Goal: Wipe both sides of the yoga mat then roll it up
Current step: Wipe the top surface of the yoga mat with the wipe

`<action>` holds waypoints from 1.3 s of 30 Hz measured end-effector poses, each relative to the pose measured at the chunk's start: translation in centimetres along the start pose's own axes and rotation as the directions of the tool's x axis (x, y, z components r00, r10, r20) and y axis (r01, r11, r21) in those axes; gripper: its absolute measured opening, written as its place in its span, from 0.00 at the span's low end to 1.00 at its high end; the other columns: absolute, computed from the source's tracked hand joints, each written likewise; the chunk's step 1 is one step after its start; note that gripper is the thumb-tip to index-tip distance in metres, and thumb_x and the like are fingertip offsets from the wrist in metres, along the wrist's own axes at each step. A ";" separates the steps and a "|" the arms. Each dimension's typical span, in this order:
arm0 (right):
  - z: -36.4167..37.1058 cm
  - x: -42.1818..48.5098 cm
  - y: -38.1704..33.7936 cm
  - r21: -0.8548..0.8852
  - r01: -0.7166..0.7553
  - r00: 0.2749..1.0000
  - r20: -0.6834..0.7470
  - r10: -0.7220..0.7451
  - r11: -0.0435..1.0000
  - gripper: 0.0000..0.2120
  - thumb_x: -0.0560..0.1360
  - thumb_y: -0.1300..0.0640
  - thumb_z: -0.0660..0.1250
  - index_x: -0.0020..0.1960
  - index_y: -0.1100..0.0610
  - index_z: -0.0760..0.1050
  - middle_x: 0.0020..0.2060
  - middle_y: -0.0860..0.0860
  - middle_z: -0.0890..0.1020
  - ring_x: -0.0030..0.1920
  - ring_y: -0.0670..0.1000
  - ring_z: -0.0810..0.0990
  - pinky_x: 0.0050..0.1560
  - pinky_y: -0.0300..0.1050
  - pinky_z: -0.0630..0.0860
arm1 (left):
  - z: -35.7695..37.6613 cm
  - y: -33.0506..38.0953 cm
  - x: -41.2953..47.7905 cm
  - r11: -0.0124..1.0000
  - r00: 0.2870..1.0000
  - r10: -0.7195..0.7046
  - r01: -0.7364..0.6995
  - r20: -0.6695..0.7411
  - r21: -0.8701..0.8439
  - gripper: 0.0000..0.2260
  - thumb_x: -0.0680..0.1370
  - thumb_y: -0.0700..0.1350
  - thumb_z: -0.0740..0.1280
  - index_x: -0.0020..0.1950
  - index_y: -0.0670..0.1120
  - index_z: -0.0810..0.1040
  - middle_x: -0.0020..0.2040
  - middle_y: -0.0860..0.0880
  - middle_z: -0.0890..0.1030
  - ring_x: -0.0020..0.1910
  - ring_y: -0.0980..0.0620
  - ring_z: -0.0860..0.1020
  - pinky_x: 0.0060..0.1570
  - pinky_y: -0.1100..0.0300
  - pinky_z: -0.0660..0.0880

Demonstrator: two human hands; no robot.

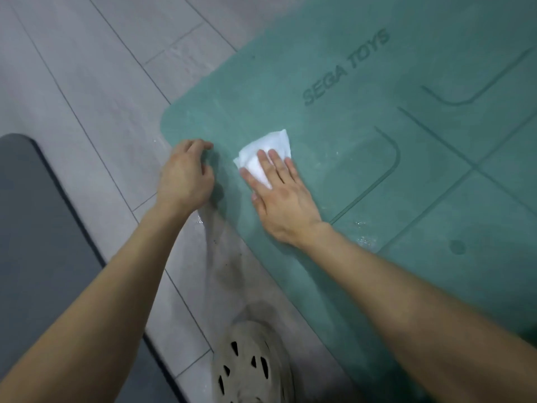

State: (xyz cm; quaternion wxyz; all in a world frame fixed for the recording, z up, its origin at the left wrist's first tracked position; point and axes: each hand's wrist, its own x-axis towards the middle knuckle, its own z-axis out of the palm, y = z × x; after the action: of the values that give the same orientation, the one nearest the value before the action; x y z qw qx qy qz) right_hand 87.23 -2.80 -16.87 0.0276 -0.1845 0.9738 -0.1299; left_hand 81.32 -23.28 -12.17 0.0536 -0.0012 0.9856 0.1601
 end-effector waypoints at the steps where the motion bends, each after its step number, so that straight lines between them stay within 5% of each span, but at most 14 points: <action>1: -0.3 -0.3 0.1 -0.001 0.054 0.998 0.023 -0.054 0.999 0.27 0.86 0.47 0.51 0.85 0.48 0.59 0.85 0.56 0.56 0.85 0.58 0.50 0.83 0.59 0.49 | 0.3 -0.1 0.2 1.000 1.000 -0.011 0.011 -0.005 0.007 0.22 0.78 0.40 0.61 0.72 0.45 0.76 0.70 0.45 0.77 0.70 0.41 0.73 0.71 0.46 0.72; 4: -2.5 -1.6 4.5 -0.037 0.040 0.997 0.066 -0.037 0.999 0.28 0.87 0.47 0.48 0.85 0.50 0.55 0.85 0.52 0.54 0.85 0.53 0.50 0.84 0.56 0.51 | 0.7 -0.2 0.9 0.998 0.999 -0.052 0.051 0.011 0.036 0.21 0.79 0.40 0.62 0.71 0.45 0.77 0.70 0.44 0.77 0.70 0.40 0.73 0.71 0.45 0.72; 9: -5.1 -4.3 11.8 -0.030 -0.538 0.843 -0.042 0.537 0.842 0.32 0.86 0.42 0.42 0.86 0.56 0.50 0.86 0.55 0.50 0.85 0.54 0.45 0.84 0.56 0.45 | 1.1 1.0 1.3 0.982 0.997 -0.077 0.076 -0.004 0.175 0.16 0.79 0.44 0.63 0.65 0.43 0.78 0.64 0.41 0.78 0.64 0.36 0.74 0.59 0.42 0.75; 12: -2.4 -4.0 3.3 0.004 -0.213 0.977 0.013 0.213 0.977 0.32 0.86 0.43 0.49 0.86 0.57 0.52 0.85 0.55 0.51 0.85 0.55 0.45 0.84 0.56 0.49 | 1.3 2.1 1.1 0.980 0.996 -0.083 0.080 0.012 0.185 0.16 0.80 0.46 0.62 0.64 0.42 0.77 0.63 0.40 0.77 0.62 0.35 0.74 0.58 0.42 0.75; 15: -2.8 -5.2 3.1 -0.006 0.211 0.968 0.143 -0.208 0.978 0.30 0.87 0.44 0.50 0.86 0.54 0.54 0.85 0.52 0.53 0.85 0.52 0.48 0.84 0.54 0.49 | 1.7 2.5 -0.2 0.991 0.999 0.049 -0.050 0.010 0.126 0.17 0.80 0.46 0.64 0.68 0.45 0.77 0.65 0.42 0.78 0.63 0.37 0.76 0.61 0.43 0.76; 18: -5.5 -3.6 13.0 -0.105 -0.179 0.981 0.050 0.185 0.978 0.31 0.86 0.42 0.41 0.86 0.52 0.49 0.86 0.51 0.50 0.85 0.51 0.47 0.84 0.56 0.48 | 2.6 4.0 -2.8 0.982 0.985 0.175 -0.175 0.007 0.072 0.17 0.79 0.46 0.67 0.68 0.46 0.78 0.64 0.44 0.79 0.64 0.40 0.76 0.64 0.47 0.75; 21: -7.0 -1.4 16.2 -0.039 -0.536 0.844 -0.013 0.536 0.843 0.37 0.83 0.38 0.32 0.86 0.55 0.48 0.86 0.54 0.48 0.85 0.54 0.44 0.84 0.55 0.42 | 3.6 5.8 -3.8 0.975 0.976 0.217 -0.217 0.003 0.039 0.21 0.76 0.46 0.70 0.68 0.47 0.78 0.63 0.45 0.79 0.63 0.41 0.76 0.63 0.47 0.75; 24: -3.5 -2.1 7.5 -0.064 -0.102 0.993 0.052 0.105 0.993 0.33 0.85 0.41 0.41 0.86 0.57 0.52 0.85 0.57 0.53 0.85 0.56 0.48 0.84 0.56 0.46 | 3.8 7.1 -4.0 0.986 0.988 0.152 -0.153 0.012 0.062 0.21 0.73 0.43 0.69 0.67 0.46 0.79 0.61 0.45 0.79 0.62 0.39 0.75 0.59 0.45 0.76; 27: -3.8 -3.5 7.4 -0.056 0.300 0.946 0.143 -0.290 0.952 0.29 0.87 0.46 0.48 0.85 0.55 0.56 0.85 0.54 0.57 0.85 0.54 0.52 0.84 0.54 0.48 | 4.0 7.1 -4.2 0.980 0.987 0.160 -0.161 0.027 0.113 0.18 0.72 0.42 0.69 0.62 0.45 0.80 0.58 0.45 0.79 0.59 0.39 0.75 0.54 0.45 0.77; 29: -5.8 -2.2 14.0 -0.094 -0.010 0.996 0.085 0.018 0.995 0.31 0.86 0.45 0.42 0.86 0.55 0.54 0.85 0.55 0.55 0.85 0.55 0.51 0.84 0.57 0.49 | 3.9 7.2 -4.2 0.980 0.988 0.147 -0.153 0.055 0.129 0.18 0.73 0.43 0.69 0.63 0.46 0.79 0.59 0.46 0.79 0.61 0.41 0.75 0.53 0.45 0.78; 31: -8.3 -1.3 19.3 -0.098 -0.419 0.905 0.042 0.424 0.903 0.32 0.85 0.43 0.39 0.86 0.56 0.49 0.85 0.56 0.50 0.85 0.55 0.47 0.85 0.57 0.45 | 3.7 7.3 -4.1 0.980 0.989 0.135 -0.142 0.058 0.138 0.18 0.74 0.46 0.69 0.64 0.47 0.79 0.60 0.48 0.79 0.62 0.42 0.75 0.52 0.45 0.79; 33: -8.1 -1.5 18.1 -0.051 -0.547 0.837 0.002 0.547 0.836 0.33 0.86 0.42 0.39 0.86 0.57 0.48 0.85 0.57 0.48 0.85 0.55 0.44 0.85 0.54 0.41 | 3.5 7.5 -4.0 0.978 0.987 0.141 -0.150 0.072 0.142 0.18 0.75 0.47 0.69 0.64 0.47 0.79 0.61 0.48 0.79 0.62 0.42 0.75 0.54 0.45 0.79; 36: -4.4 -4.4 8.0 0.017 -0.076 0.994 0.075 0.074 0.997 0.33 0.86 0.40 0.48 0.86 0.57 0.54 0.85 0.57 0.53 0.85 0.56 0.47 0.84 0.55 0.46 | 3.5 7.5 -4.0 0.972 0.983 0.144 -0.162 0.113 0.169 0.20 0.74 0.44 0.69 0.66 0.45 0.79 0.63 0.46 0.79 0.63 0.40 0.75 0.56 0.44 0.78; 39: -3.2 -6.8 5.6 0.050 0.292 0.945 0.141 -0.296 0.955 0.31 0.86 0.42 0.53 0.85 0.54 0.58 0.84 0.54 0.57 0.85 0.54 0.52 0.84 0.53 0.49 | 3.5 7.3 -4.2 0.964 0.978 0.173 -0.193 0.117 0.184 0.21 0.73 0.42 0.68 0.67 0.44 0.78 0.64 0.45 0.78 0.62 0.39 0.75 0.55 0.43 0.79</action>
State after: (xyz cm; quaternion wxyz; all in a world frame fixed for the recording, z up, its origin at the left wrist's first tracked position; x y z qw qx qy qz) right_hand 91.24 5.51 -15.27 0.0821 -0.3363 0.9287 -0.1328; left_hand 85.72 -15.32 -12.72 0.0876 0.1032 0.9885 0.0671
